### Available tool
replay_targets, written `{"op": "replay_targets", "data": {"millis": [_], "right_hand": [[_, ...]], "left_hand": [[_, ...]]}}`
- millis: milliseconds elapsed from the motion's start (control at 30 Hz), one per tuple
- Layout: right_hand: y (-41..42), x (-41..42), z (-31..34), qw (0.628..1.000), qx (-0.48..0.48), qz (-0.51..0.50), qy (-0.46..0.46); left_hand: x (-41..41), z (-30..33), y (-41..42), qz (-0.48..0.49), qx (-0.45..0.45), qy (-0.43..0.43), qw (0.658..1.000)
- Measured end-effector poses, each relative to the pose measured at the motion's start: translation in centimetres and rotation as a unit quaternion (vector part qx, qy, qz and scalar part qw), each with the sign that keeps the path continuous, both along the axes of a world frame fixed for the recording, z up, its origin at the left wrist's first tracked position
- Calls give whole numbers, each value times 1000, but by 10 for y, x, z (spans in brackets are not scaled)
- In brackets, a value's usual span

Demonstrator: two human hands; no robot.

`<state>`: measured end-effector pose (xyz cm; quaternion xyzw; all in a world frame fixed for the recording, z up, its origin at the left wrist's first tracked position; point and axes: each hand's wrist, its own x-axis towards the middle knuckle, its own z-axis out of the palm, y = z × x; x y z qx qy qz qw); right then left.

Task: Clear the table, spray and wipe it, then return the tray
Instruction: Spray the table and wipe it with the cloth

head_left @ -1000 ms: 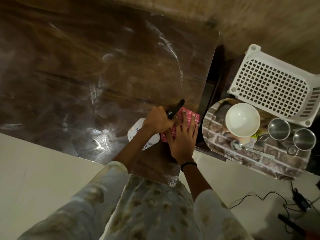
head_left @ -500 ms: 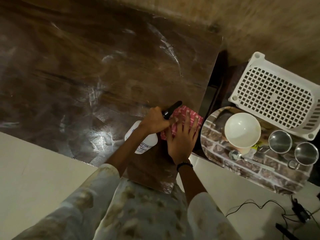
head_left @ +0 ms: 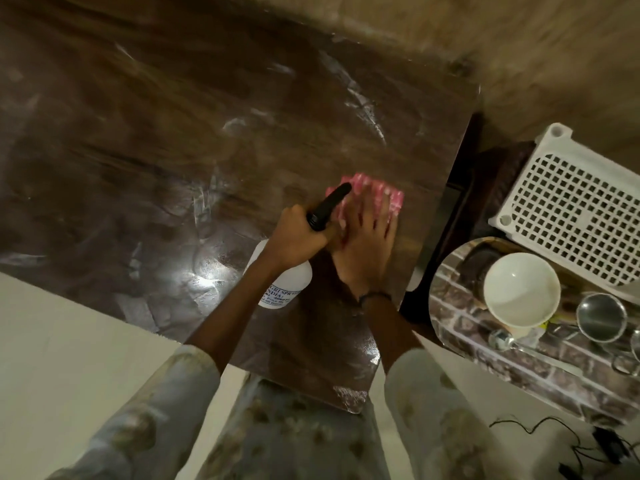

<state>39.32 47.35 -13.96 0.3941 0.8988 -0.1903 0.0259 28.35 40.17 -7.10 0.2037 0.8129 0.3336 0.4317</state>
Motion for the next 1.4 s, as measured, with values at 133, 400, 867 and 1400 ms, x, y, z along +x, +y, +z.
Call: {"op": "replay_targets", "data": {"millis": [133, 400, 867, 1400], "right_hand": [[-15, 56, -4, 999, -21, 0, -25], [71, -16, -10, 986, 15, -162, -23], [55, 18, -5, 992, 21, -124, -16], [65, 11, -10, 992, 33, -120, -21]], "left_hand": [[-12, 2, 1, -9, 12, -1, 1000], [-31, 0, 12, -5, 31, -6, 999], [-32, -9, 54, -61, -1, 6, 998], [-19, -17, 145, -152, -29, 21, 988]]}}
